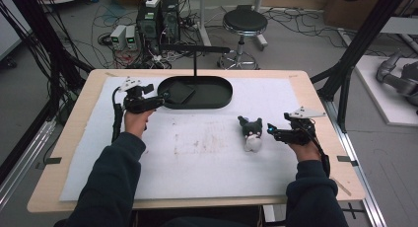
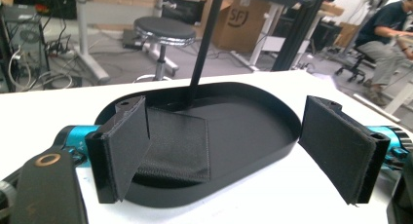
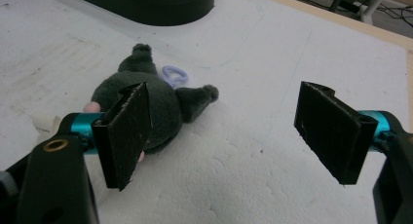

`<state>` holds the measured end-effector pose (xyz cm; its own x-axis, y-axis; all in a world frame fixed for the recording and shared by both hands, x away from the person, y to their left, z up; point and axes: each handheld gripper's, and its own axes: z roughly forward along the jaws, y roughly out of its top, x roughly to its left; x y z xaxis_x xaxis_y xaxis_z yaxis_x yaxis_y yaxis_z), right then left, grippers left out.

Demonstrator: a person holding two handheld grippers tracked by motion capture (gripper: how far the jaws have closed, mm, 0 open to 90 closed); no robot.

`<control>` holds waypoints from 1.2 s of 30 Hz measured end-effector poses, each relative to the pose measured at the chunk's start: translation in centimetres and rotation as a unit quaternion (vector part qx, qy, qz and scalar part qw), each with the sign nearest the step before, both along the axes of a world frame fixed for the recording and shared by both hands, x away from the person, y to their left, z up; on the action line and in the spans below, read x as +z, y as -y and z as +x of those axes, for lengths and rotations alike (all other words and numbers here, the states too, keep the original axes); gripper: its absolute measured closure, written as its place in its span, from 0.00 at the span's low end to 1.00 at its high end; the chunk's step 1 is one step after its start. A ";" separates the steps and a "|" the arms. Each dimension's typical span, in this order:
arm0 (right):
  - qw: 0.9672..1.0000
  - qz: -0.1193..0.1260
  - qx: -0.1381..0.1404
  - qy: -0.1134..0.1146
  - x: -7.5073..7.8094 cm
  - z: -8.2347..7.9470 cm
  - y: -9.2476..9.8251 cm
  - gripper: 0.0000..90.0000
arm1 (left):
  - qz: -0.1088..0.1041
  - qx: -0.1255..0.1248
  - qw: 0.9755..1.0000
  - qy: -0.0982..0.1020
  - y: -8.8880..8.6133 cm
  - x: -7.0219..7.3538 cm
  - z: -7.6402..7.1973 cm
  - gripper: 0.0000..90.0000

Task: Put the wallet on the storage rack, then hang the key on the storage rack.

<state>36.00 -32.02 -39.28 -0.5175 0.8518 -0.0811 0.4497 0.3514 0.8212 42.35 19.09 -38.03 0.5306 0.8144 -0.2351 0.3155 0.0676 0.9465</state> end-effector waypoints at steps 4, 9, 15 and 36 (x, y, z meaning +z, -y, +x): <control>1.000 -0.006 0.001 -0.003 -0.1 0.0 -0.3 0.24 | 0.034 -0.002 0.999 0.026 -0.6 0.3 -1.7 0.21; 1.000 -0.005 0.002 0.001 0.0 -0.2 -0.6 0.24 | 0.047 0.008 0.999 0.022 -1.6 -0.4 -3.2 0.20; 1.000 -0.001 0.008 0.006 0.1 -0.1 -1.2 0.24 | 0.061 0.014 0.998 0.030 -2.3 -0.6 -4.4 0.20; 1.000 -0.011 0.000 -0.025 -0.5 -0.4 -4.5 0.33 | 0.067 0.028 0.997 0.023 -4.6 -2.6 -7.7 0.20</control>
<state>35.55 -27.51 -39.82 -0.5209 0.8504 -0.0744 0.4900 0.3692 0.7897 34.70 23.67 -40.66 0.4908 0.8657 -0.0982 0.2715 -0.0449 0.9614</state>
